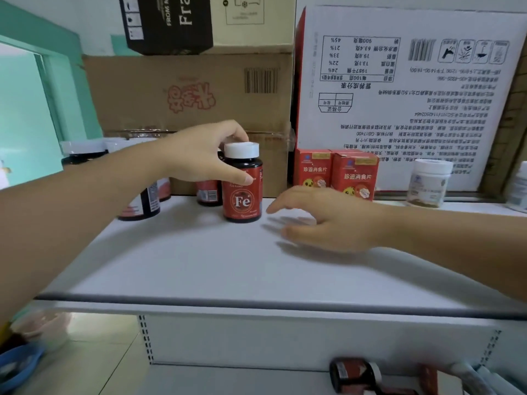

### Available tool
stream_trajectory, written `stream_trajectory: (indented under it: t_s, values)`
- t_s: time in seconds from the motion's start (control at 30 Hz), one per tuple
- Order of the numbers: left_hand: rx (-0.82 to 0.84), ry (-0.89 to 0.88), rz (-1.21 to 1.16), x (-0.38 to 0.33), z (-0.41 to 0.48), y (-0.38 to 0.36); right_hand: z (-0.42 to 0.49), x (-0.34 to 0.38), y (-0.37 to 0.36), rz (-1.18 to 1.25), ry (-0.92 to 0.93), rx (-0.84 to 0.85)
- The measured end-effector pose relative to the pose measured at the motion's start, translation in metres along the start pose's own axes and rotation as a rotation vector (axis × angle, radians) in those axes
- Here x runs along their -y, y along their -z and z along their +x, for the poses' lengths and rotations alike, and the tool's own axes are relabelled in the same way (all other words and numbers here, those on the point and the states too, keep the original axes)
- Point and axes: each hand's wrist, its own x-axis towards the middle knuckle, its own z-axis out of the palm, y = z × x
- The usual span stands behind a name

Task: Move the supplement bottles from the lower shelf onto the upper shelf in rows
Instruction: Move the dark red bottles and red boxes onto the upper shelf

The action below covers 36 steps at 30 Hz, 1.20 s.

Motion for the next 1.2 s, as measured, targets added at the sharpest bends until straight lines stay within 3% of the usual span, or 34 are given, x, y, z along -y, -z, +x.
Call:
stream_trajectory:
  t_s: [0.4, 0.87, 1.07, 1.2]
  values:
    - [-0.107, -0.073, 0.285, 0.038, 0.03, -0.016, 0.004, -0.007, -0.02, 0.145, 0.023, 0.017]
    - [-0.24, -0.115, 0.321, 0.039, 0.028, -0.033, 0.007, -0.007, -0.021, 0.177, 0.032, 0.02]
    - [-0.208, -0.032, 0.516, 0.018, 0.018, -0.02, 0.005, -0.001, -0.013, 0.042, 0.048, 0.051]
    - [-0.228, -0.049, 0.444, 0.005, -0.016, -0.008, -0.001, -0.005, 0.003, -0.151, 0.011, 0.075]
